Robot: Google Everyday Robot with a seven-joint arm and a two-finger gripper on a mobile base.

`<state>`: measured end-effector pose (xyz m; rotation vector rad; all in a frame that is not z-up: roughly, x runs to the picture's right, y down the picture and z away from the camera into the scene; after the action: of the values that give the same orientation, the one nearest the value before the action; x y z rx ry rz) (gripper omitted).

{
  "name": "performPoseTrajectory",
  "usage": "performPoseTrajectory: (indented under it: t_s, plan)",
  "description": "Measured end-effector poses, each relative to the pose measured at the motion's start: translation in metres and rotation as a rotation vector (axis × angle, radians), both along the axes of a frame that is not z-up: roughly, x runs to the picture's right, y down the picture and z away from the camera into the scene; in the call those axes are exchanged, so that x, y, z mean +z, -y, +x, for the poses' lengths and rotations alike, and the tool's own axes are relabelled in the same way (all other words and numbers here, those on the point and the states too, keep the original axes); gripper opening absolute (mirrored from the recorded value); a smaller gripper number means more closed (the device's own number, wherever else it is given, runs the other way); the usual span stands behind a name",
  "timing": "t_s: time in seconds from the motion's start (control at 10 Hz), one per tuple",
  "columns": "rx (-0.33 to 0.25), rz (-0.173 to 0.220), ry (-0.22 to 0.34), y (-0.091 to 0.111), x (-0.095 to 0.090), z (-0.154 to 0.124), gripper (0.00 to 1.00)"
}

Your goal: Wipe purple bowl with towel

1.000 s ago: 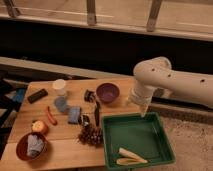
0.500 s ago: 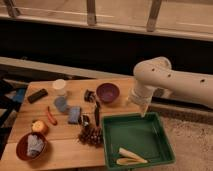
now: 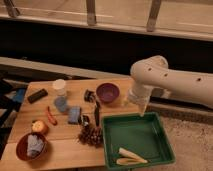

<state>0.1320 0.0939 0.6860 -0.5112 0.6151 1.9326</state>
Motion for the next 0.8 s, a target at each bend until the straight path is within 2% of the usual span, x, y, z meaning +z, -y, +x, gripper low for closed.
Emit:
performPoseTrajectory:
  t_s: [0.4, 0.5, 0.8]
  plan:
    - [-0.062, -0.027, 0.096, 0.001, 0.011, -0.061, 0.65]
    - [-0.096, 0.005, 0.198, -0.009, 0.008, -0.112, 0.65]
    - [-0.168, 0.050, 0.327, -0.027, 0.000, -0.184, 0.65]
